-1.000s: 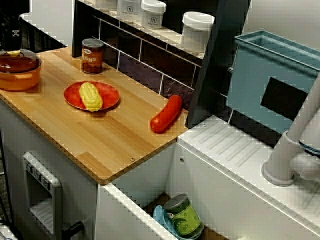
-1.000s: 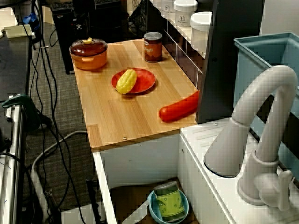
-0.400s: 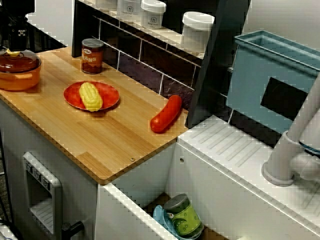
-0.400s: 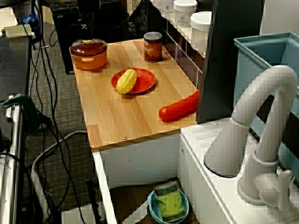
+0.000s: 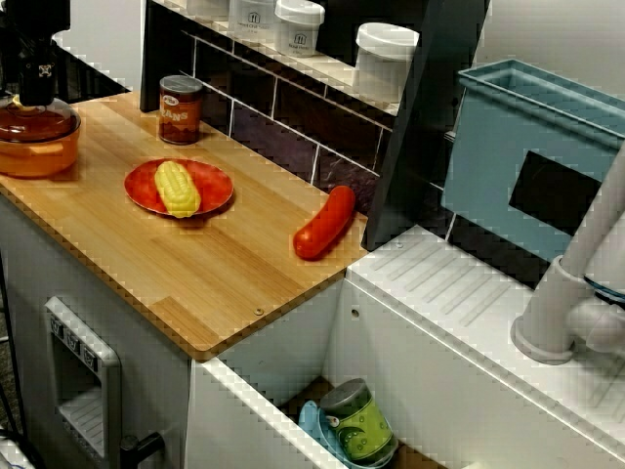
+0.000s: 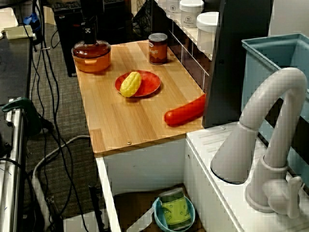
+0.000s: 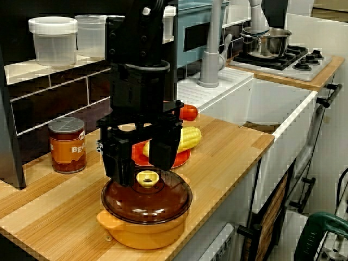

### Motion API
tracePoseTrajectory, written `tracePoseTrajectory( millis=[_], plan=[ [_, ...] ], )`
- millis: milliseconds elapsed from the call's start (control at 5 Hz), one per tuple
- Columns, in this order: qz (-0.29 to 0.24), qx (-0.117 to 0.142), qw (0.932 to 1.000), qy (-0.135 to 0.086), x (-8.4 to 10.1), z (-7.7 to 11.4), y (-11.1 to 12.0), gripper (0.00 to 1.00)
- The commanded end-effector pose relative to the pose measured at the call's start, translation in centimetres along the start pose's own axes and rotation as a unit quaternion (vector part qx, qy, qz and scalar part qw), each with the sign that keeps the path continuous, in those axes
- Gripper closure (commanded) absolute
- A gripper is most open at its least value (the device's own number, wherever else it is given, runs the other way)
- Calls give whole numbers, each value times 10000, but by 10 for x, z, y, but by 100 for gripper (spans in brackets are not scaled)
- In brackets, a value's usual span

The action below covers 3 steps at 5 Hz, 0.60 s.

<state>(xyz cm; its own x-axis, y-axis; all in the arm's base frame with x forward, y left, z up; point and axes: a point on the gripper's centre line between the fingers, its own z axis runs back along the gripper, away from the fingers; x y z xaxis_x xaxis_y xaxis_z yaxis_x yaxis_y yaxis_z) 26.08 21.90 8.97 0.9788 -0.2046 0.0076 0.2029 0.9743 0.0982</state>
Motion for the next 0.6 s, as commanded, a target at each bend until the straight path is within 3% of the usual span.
tracePoseTrajectory(
  millis=[0, 400],
  plan=[
    [-36, 170, 9998, -48, -5, 4, 3, 0],
    [-53, 199, 9998, -29, -5, 1, 2, 0]
  ],
)
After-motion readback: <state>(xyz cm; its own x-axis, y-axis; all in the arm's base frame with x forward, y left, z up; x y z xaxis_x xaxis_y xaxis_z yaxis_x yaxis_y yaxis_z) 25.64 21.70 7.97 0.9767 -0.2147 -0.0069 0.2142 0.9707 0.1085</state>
